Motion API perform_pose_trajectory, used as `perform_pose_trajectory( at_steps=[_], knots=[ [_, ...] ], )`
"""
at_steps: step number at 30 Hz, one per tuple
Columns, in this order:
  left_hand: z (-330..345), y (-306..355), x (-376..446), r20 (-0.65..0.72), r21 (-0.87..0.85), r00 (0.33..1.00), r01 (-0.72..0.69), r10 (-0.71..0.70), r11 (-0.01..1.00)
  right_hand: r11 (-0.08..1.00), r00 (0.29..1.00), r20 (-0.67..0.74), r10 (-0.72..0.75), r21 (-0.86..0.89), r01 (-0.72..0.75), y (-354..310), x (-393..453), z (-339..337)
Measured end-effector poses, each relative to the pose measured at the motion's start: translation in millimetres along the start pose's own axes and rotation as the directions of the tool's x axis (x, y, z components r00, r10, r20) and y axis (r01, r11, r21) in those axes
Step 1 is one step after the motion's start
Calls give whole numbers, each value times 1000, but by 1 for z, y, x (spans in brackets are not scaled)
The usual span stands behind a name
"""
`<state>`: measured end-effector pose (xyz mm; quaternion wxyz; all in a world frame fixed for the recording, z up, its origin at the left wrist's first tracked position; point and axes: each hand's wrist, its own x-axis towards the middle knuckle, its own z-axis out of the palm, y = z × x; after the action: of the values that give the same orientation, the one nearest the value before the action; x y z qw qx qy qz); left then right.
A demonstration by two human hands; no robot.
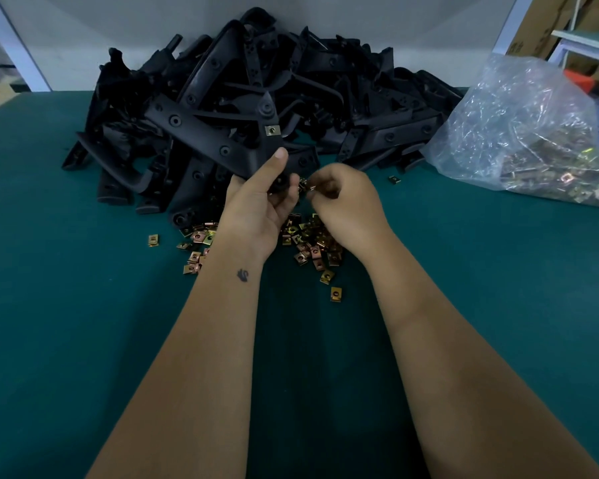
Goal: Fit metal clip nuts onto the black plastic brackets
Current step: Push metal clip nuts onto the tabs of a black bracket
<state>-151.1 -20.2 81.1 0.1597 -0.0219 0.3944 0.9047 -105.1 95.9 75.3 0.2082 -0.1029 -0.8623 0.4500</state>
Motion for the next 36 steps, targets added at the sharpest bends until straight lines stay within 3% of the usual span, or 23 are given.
perform_pose_trajectory(
  at_steps=[5, 14, 27, 36],
  knots=[
    [0, 1, -1, 23, -17, 1000, 16, -16, 1000, 927, 995, -60, 77, 372, -50, 0, 3, -7],
    [1, -1, -2, 84, -7, 996, 11, -10, 1000, 694, 985, -1, 174, 709, -121, -5, 2, -13],
    [-2, 1, -3, 187, -65, 981, 71, -57, 995, 554, 981, 58, 184, 818, -152, -7, 1, -15],
    [-4, 2, -5, 201, -121, 976, 112, -86, 986, 608, 979, 46, 201, 777, -161, -8, 1, -12]
  ],
)
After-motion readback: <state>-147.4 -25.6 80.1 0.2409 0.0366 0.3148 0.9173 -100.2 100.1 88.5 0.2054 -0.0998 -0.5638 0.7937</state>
